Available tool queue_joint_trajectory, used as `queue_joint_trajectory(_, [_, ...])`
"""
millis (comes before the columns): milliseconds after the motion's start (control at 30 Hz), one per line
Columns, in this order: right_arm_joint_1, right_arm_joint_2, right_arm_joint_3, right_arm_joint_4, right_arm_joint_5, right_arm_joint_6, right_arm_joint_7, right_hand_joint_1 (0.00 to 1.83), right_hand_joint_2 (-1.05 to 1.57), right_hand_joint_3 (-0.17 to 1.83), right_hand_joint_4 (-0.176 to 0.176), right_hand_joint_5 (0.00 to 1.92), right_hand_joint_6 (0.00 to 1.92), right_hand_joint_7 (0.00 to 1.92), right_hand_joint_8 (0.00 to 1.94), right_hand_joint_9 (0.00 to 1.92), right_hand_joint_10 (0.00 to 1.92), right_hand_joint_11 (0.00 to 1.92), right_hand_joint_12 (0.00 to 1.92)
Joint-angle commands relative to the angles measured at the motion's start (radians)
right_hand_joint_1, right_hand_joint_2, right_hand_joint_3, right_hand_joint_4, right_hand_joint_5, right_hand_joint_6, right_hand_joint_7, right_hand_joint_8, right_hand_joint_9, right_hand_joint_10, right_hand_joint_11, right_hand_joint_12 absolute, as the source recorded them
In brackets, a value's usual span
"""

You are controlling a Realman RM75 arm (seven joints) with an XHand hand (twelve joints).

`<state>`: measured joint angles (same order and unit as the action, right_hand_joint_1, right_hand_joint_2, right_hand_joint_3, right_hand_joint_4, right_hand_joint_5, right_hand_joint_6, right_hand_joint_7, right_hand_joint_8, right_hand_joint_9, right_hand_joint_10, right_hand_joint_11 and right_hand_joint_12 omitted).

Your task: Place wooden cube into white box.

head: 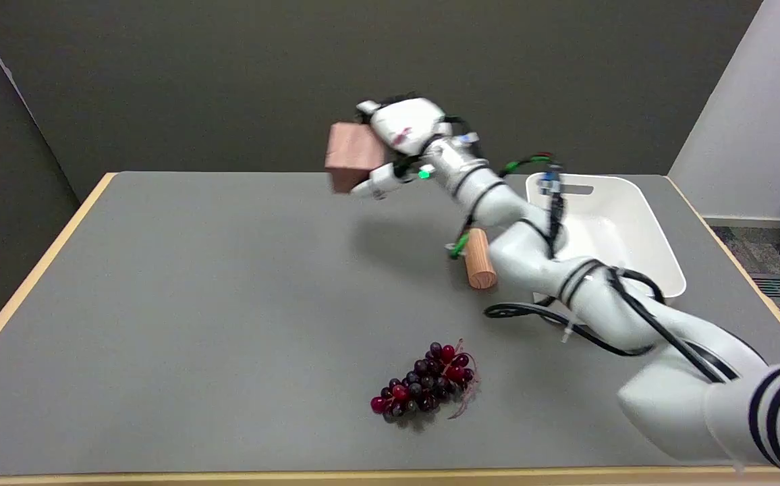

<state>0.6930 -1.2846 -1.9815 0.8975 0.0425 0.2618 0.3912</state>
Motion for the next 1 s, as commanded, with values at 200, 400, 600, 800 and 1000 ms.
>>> queue_joint_trajectory(200, [-0.695,0.266,0.679,0.515,0.424,0.218,-0.42,1.21,1.0,0.49,-0.176,0.62,1.43,0.92,1.41,0.8,1.39,0.65,1.66])
queue_joint_trajectory(400, [-0.881,0.291,0.77,0.621,0.516,0.309,-0.494,1.22,0.97,0.56,-0.176,0.63,1.45,0.92,1.42,0.81,1.42,0.63,1.66])
queue_joint_trajectory(600, [-0.959,0.291,0.811,0.636,0.549,0.345,-0.494,1.22,0.96,0.57,-0.176,0.63,1.45,0.93,1.42,0.81,1.42,0.63,1.66])
queue_joint_trajectory(800, [-0.966,0.303,0.763,0.6,0.544,0.324,-0.486,1.21,1.05,0.4,-0.174,0.62,1.43,0.9,1.41,0.83,1.31,0.67,1.55])
queue_joint_trajectory(1000, [-0.913,0.363,0.627,0.534,0.555,0.298,-0.482,1.2,1.07,0.38,-0.166,0.61,1.44,0.89,1.42,0.85,1.31,0.69,1.55])
